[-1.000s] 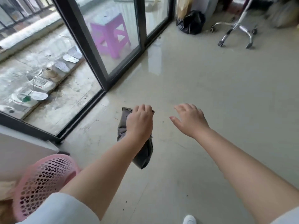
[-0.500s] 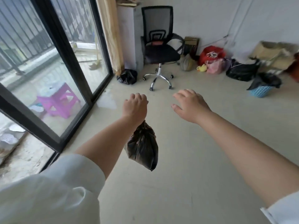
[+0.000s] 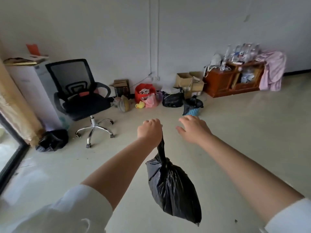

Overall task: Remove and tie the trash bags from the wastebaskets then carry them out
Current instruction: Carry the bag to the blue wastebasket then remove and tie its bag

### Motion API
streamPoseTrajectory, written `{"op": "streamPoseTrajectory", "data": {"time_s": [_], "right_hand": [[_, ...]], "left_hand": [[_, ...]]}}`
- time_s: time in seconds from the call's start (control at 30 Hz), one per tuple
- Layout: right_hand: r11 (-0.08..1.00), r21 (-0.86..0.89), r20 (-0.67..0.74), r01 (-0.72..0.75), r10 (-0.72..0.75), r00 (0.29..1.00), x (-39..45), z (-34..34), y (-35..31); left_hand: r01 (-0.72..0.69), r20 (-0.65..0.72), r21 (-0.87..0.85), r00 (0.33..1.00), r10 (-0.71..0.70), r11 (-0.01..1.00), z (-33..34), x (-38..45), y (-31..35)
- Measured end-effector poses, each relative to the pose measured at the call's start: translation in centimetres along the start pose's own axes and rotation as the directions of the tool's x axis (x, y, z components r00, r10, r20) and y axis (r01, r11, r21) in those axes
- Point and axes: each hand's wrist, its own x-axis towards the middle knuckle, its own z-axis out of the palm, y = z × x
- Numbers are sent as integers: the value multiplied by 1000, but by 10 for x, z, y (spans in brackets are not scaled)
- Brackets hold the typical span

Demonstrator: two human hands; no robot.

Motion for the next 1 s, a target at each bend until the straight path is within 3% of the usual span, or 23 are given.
{"op": "streamPoseTrajectory", "data": {"time_s": [0.37,0.77,1.0], "right_hand": [[993,17,-1,-115,115,993,206,10,198],[1000,17,-36,2,-1,999,499,6,414],[998,9,16,57,-57,998,675,46,488]], "left_hand": [[-124,60,49,991,121,991,21,280,124],[186,164,107,966,-202,977,51,588,197],[231,162,75,957,-241,970,92,774,210]]}}
